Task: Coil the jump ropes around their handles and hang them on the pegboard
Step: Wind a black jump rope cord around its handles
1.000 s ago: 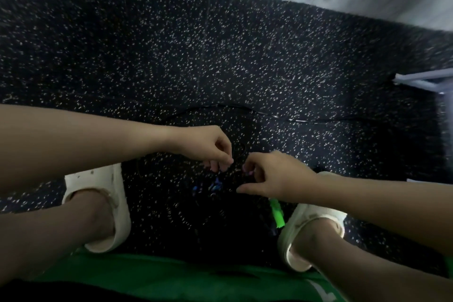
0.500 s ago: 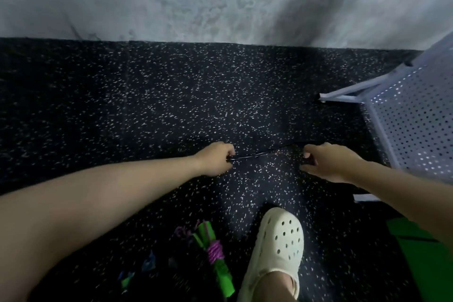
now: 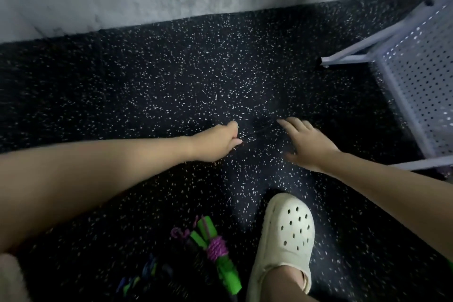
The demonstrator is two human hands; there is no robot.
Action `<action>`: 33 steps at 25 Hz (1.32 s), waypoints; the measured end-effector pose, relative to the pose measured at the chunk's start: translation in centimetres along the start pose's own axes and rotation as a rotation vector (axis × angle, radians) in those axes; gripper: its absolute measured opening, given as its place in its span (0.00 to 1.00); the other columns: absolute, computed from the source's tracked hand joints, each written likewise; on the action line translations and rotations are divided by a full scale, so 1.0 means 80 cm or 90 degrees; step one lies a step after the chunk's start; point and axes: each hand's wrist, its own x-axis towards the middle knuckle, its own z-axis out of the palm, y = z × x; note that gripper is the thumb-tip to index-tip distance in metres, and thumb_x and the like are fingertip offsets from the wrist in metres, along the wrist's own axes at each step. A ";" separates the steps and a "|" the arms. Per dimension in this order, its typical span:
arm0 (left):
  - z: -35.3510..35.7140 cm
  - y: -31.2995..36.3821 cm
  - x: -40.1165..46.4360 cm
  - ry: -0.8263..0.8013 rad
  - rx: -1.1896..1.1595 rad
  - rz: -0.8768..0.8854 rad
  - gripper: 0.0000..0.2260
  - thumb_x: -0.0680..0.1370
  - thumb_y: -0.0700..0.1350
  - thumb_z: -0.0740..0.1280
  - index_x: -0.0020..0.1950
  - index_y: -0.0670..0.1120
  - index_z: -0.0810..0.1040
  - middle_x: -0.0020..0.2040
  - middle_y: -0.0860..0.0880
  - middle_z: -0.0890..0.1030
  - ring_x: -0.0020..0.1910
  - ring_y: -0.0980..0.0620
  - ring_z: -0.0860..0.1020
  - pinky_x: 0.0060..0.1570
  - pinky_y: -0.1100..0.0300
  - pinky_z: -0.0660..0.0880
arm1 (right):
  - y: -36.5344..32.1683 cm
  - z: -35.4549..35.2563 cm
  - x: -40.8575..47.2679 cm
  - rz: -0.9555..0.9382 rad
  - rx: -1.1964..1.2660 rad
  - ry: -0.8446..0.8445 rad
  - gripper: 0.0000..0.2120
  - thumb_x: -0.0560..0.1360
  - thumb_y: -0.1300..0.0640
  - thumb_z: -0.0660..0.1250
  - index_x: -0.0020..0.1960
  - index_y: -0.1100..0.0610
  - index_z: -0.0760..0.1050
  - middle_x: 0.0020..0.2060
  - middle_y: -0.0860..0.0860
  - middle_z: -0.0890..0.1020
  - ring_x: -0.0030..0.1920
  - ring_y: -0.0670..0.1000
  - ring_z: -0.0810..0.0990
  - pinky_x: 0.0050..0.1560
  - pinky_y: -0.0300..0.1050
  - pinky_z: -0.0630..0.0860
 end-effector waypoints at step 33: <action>-0.257 0.033 -0.515 0.495 0.097 0.043 0.12 0.84 0.56 0.62 0.46 0.52 0.79 0.36 0.50 0.78 0.30 0.50 0.73 0.32 0.54 0.70 | -0.432 -0.312 -0.158 -0.335 0.377 0.224 0.18 0.83 0.49 0.65 0.43 0.62 0.79 0.32 0.53 0.78 0.30 0.45 0.71 0.32 0.40 0.68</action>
